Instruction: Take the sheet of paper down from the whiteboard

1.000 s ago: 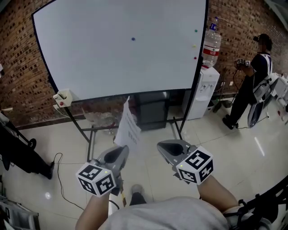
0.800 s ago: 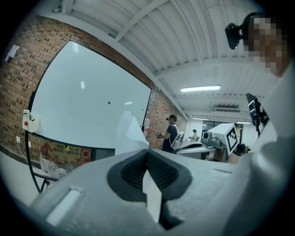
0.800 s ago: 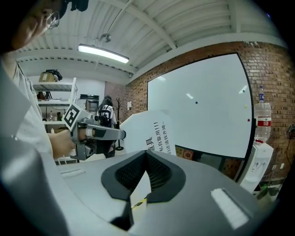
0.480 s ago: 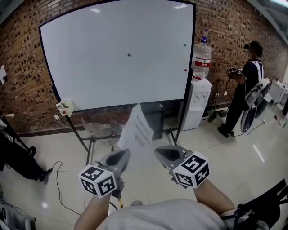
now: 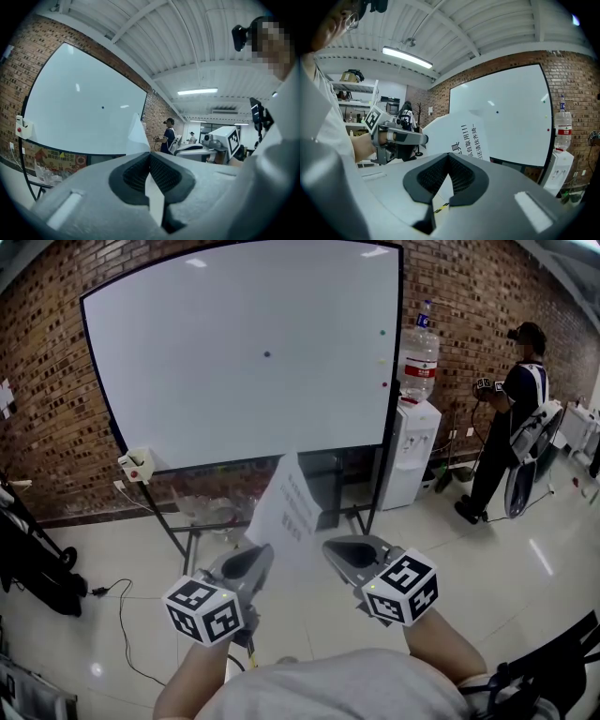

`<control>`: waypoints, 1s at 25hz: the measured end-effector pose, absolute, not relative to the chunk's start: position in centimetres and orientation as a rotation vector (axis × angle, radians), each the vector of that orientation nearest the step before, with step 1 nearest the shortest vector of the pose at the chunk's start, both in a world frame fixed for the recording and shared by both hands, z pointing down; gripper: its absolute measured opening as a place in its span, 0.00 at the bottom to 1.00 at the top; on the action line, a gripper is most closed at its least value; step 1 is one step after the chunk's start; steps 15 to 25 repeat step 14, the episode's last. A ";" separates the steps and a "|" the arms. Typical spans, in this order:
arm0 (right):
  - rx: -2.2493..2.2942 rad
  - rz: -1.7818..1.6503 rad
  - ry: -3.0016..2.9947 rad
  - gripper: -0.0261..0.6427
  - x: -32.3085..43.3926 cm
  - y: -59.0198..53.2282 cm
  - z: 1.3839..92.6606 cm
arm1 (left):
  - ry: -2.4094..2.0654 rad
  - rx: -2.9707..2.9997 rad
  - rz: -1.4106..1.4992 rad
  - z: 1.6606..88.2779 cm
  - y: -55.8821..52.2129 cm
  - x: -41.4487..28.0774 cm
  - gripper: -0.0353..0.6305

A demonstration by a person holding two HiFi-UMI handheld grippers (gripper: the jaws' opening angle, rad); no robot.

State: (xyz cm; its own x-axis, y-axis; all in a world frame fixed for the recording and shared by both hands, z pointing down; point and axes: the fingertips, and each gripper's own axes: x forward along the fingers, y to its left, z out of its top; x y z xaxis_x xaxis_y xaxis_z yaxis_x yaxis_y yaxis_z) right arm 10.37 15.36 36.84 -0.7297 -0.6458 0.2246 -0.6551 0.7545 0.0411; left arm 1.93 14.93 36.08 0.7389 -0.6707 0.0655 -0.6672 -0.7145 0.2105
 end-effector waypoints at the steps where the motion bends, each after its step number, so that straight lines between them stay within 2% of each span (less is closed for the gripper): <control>1: 1.027 0.060 -2.729 0.04 10.5 15.4 36.8 | -1.064 2.721 -0.022 36.0 15.0 2.0 0.06; 25: 1.012 0.065 -2.730 0.04 11.9 16.1 37.1 | -1.077 2.720 -0.004 36.0 16.0 3.3 0.06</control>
